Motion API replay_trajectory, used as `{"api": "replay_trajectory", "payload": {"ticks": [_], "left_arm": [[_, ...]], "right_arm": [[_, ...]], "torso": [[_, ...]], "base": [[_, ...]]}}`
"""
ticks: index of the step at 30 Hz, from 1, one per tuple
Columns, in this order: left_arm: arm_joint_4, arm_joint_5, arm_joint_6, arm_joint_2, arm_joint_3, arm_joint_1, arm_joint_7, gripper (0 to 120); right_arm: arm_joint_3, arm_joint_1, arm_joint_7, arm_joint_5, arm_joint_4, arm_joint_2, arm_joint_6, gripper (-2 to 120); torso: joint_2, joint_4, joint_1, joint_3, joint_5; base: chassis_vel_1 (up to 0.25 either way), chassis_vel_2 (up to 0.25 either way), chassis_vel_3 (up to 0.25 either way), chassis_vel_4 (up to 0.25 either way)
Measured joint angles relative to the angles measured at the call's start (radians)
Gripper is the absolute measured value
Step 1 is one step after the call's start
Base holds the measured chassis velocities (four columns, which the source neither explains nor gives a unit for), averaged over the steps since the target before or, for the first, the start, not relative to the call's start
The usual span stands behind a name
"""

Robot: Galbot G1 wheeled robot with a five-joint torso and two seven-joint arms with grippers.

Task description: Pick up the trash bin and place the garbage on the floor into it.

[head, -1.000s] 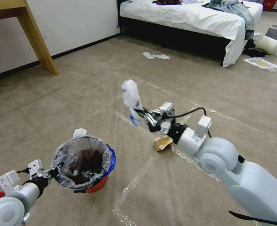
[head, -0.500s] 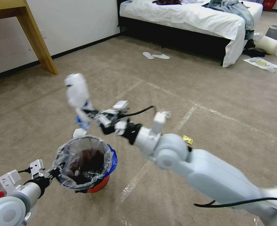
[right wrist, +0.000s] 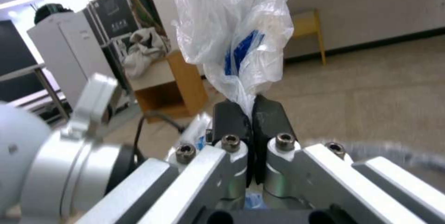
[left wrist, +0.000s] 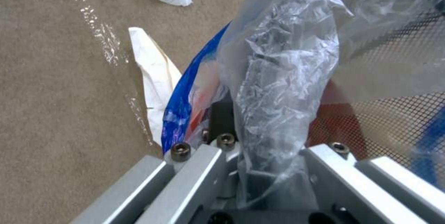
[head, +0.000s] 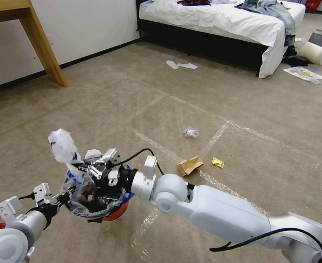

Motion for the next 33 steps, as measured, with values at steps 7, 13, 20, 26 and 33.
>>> {"api": "replay_trajectory", "payload": {"ticks": [7, 13, 20, 26, 33], "left_arm": [[-0.008, -0.001, 0.0, -0.002, -0.008, 0.011, -0.001, 1], [-0.015, -0.003, 0.0, -0.003, -0.013, 0.016, -0.001, 1], [-0.021, -0.003, -0.001, -0.005, -0.021, 0.028, -0.001, 1], [-0.028, -0.002, -0.001, -0.006, -0.022, 0.031, 0.0, 1], [-0.031, -0.002, -0.001, -0.01, -0.023, 0.033, 0.0, 1]], "right_arm": [[-0.017, -0.013, -0.009, -0.031, -0.012, -0.027, 0.009, 0], [-0.016, -0.015, -0.017, -0.042, -0.013, -0.05, 0.012, 0], [-0.017, -0.024, -0.019, -0.059, -0.01, -0.069, 0.012, 0], [-0.022, -0.03, -0.017, -0.069, -0.01, -0.077, 0.012, 0], [-0.03, -0.032, -0.012, -0.075, -0.01, -0.075, 0.012, 0]], "torso": [[0.0, 0.0002, 0.0, 0.0, 0.0001], [0.0, 0.0001, 0.0, 0.0, 0.0001], [0.0, 0.0001, 0.0, 0.0, 0.0001], [0.0, 0.0001, 0.0, 0.0, 0.0001], [0.0, 0.0001, 0.0, 0.0, 0.0002]], "base": [[0.0, 0.0, 0.0, 0.0], [0.0, 0.0, 0.0, 0.0], [0.0, 0.0, 0.0, 0.0], [0.0, 0.0, 0.0, 0.0], [0.0, 0.0, 0.0, 0.0]]}}
